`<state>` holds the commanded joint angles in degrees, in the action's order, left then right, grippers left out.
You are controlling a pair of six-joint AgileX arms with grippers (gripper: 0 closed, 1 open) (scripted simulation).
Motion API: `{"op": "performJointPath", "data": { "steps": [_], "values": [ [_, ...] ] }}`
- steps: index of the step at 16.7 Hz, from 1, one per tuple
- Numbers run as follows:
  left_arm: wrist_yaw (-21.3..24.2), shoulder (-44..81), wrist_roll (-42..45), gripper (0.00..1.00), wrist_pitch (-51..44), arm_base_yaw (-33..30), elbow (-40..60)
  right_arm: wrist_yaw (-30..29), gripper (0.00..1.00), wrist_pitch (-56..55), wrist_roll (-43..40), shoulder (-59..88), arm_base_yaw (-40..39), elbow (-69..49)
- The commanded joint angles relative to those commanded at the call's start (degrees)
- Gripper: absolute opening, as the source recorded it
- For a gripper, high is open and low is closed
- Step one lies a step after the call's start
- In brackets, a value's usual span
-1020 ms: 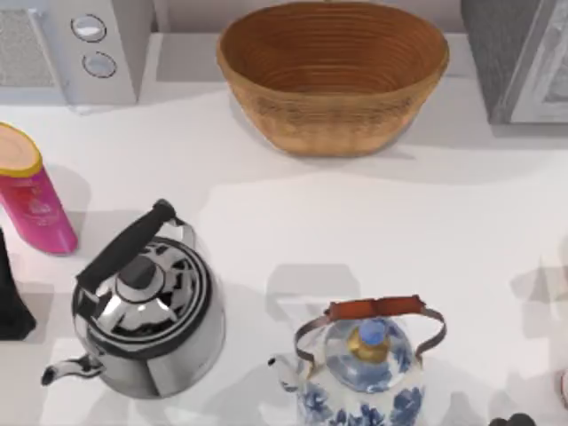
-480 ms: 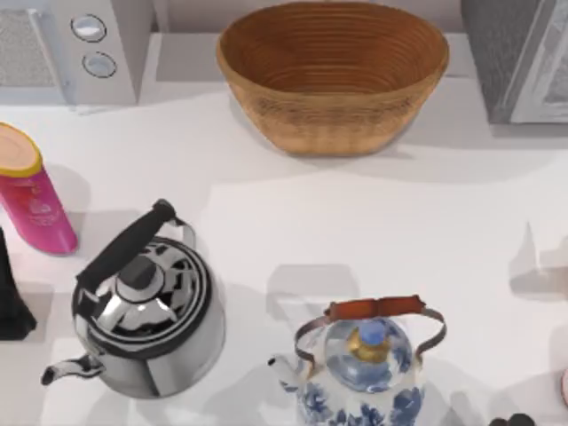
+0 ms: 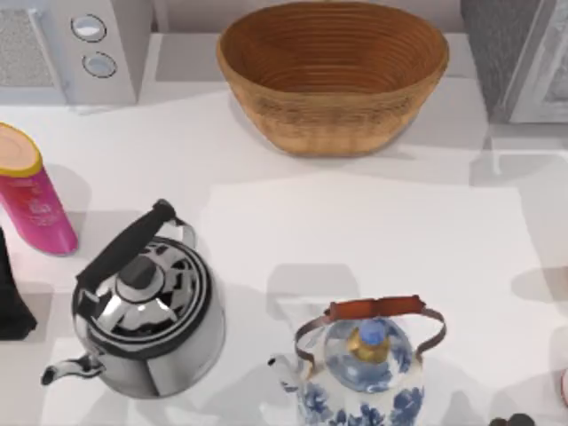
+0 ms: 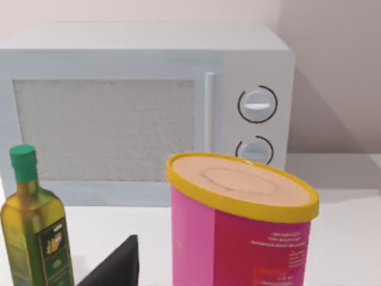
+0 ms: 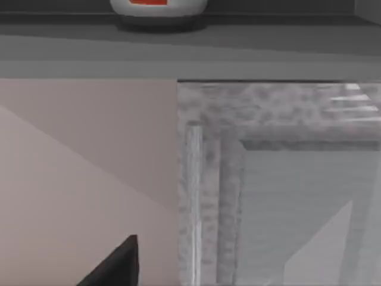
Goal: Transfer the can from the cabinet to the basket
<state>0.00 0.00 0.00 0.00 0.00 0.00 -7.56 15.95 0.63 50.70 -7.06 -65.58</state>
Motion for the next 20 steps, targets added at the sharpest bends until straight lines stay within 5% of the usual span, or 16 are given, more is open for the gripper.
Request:
{"op": "performJointPath", "data": {
  "steps": [8, 20],
  "values": [
    [0.0, 0.0, 0.0, 1.00, 0.0, 0.0, 0.0, -3.4, 1.00, 7.2, 0.3, 23.2, -3.2, -31.4],
    [0.0, 0.0, 0.0, 1.00, 0.0, 0.0, 0.0, -4.6, 1.00, 6.8, 0.3, 30.5, -3.9, -38.2]
  ]
}}
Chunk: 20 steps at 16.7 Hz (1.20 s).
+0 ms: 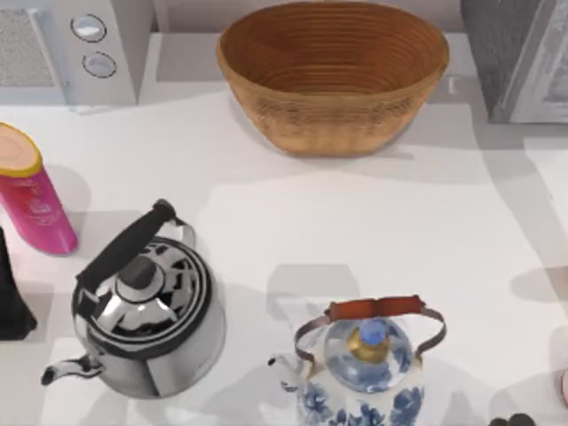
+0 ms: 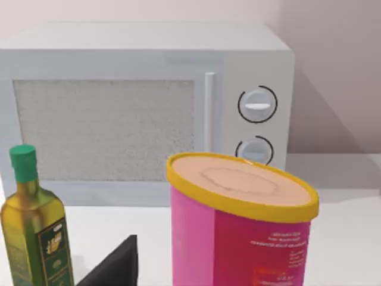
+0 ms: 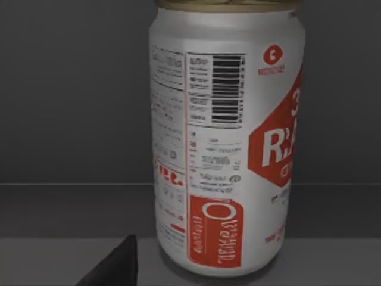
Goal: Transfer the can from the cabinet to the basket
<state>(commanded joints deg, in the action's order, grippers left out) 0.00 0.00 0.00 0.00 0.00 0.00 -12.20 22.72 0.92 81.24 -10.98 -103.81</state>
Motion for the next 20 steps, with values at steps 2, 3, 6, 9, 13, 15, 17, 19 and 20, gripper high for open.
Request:
{"op": "performJointPath", "data": {
  "steps": [2, 3, 6, 9, 13, 15, 17, 19, 20],
  "values": [
    [0.0, 0.0, 0.0, 1.00, 0.0, 0.0, 0.0, -0.6, 1.00, -1.0, 0.0, 3.6, -0.6, -2.9],
    [0.0, 0.0, 0.0, 1.00, 0.0, 0.0, 0.0, -0.8, 1.00, -1.5, 0.0, 5.3, -0.8, -4.2],
    [0.0, 0.0, 0.0, 1.00, 0.0, 0.0, 0.0, -1.5, 1.00, -2.5, -0.1, 8.9, -1.3, -6.9],
    [0.0, 0.0, 0.0, 1.00, 0.0, 0.0, 0.0, -1.6, 1.00, -2.6, -0.1, 9.2, -1.3, -7.1],
    [0.0, 0.0, 0.0, 1.00, 0.0, 0.0, 0.0, -1.2, 1.00, -2.3, 0.0, 10.9, -0.9, -9.0],
    [0.0, 0.0, 0.0, 1.00, 0.0, 0.0, 0.0, -0.8, 1.00, -1.7, -0.1, 14.0, -0.5, -12.8],
    [0.0, 0.0, 0.0, 1.00, 0.0, 0.0, 0.0, -0.4, 1.00, -1.1, -0.1, 17.6, 0.0, -17.0],
    [0.0, 0.0, 0.0, 1.00, 0.0, 0.0, 0.0, 0.1, 1.00, -0.5, -0.1, 20.8, 0.5, -20.8],
    [0.0, 0.0, 0.0, 1.00, 0.0, 0.0, 0.0, 0.3, 1.00, -0.3, -0.1, 22.1, 0.7, -22.3]
  ]
}}
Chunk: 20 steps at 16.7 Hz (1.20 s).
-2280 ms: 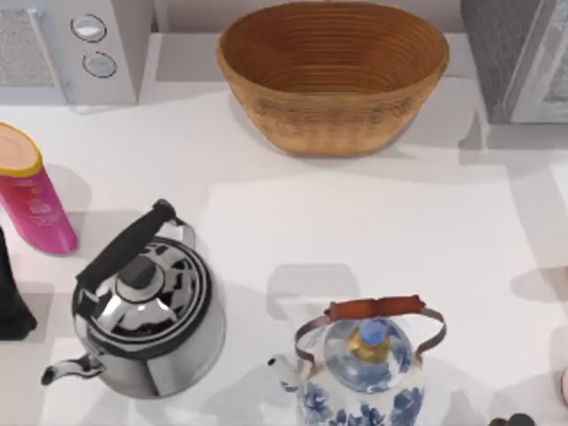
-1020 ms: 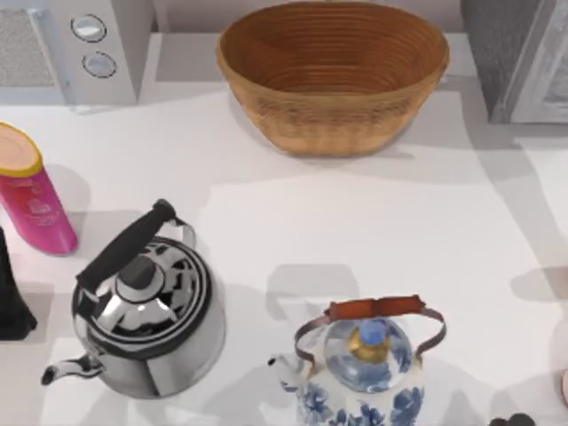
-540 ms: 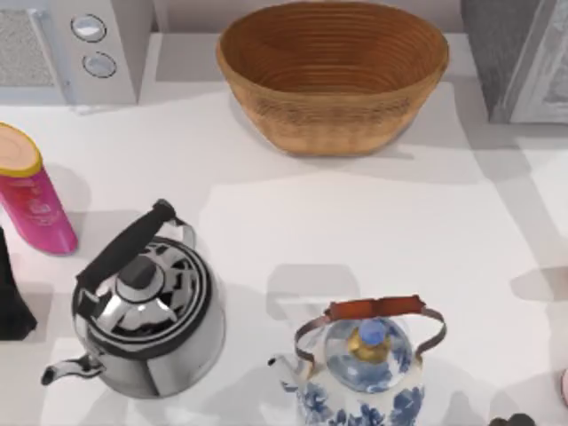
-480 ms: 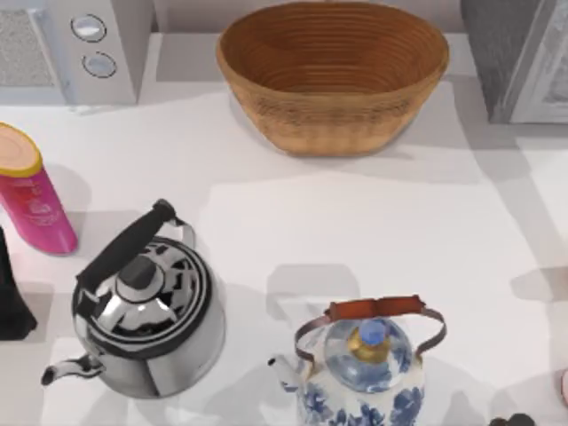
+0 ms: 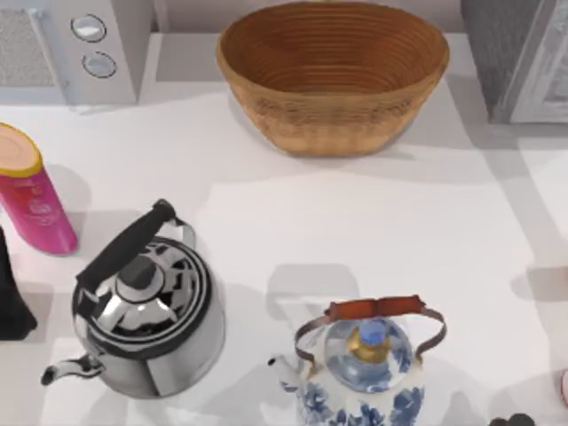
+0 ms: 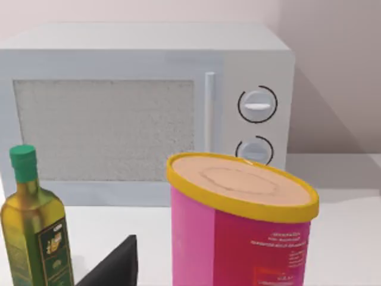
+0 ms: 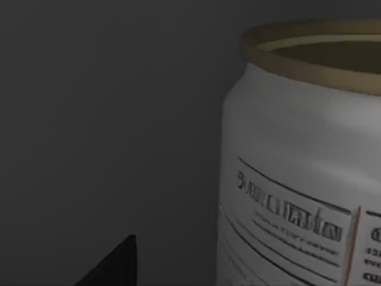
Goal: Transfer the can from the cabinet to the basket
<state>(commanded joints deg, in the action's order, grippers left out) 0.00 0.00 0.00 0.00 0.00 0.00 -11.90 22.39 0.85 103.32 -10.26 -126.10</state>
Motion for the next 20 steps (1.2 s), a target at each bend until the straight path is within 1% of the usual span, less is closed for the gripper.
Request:
{"op": "performJointPath", "data": {
  "steps": [5, 18, 19, 20],
  "values": [
    [0.0, 0.0, 0.0, 1.00, 0.0, 0.0, 0.0, 0.2, 1.00, 0.2, 0.0, 1.4, 0.2, -1.6],
    [0.0, 0.0, 0.0, 1.00, 0.0, 0.0, 0.0, 0.2, 0.02, 0.2, 0.0, 1.4, 0.2, -1.6],
    [0.0, 0.0, 0.0, 1.00, 0.0, 0.0, 0.0, 0.2, 0.00, 0.2, 0.0, 1.4, 0.2, -1.6],
    [0.0, 0.0, 0.0, 1.00, 0.0, 0.0, 0.0, 0.2, 0.00, 0.2, 0.0, 1.4, 0.2, -1.6]
  ]
}}
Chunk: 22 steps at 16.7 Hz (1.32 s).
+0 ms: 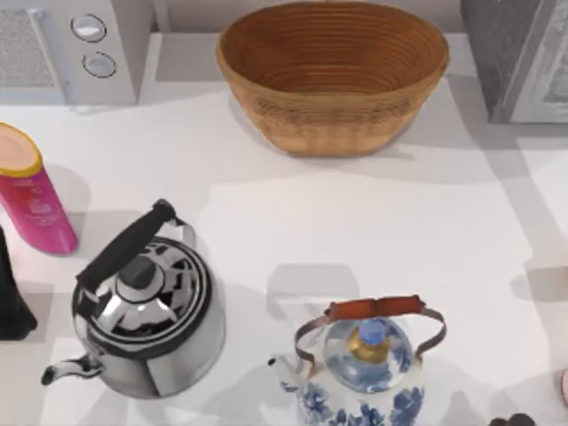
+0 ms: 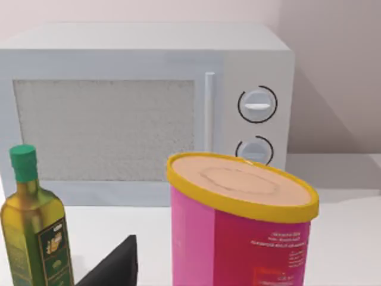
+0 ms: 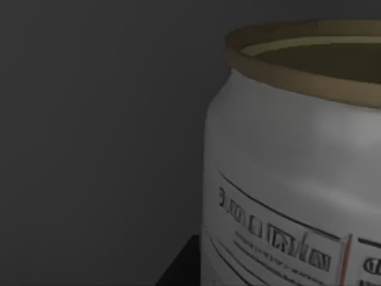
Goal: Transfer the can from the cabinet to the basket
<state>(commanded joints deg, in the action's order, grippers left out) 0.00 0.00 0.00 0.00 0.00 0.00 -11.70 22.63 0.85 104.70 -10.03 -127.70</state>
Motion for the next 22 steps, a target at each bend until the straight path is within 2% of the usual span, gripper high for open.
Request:
{"op": "performJointPath", "data": {
  "steps": [9, 18, 22],
  "values": [
    [0.0, 0.0, 0.0, 1.00, 0.0, 0.0, 0.0, -0.3, 0.00, 0.7, 0.1, -1.0, -0.5, 0.3],
    [0.0, 0.0, 0.0, 1.00, 0.0, 0.0, 0.0, -8.5, 0.00, 15.8, 0.0, -22.1, -9.0, 6.0],
    [0.0, 0.0, 0.0, 1.00, 0.0, 0.0, 0.0, -10.0, 0.00, 18.5, 0.0, -25.2, -10.5, 6.9]
  ]
}}
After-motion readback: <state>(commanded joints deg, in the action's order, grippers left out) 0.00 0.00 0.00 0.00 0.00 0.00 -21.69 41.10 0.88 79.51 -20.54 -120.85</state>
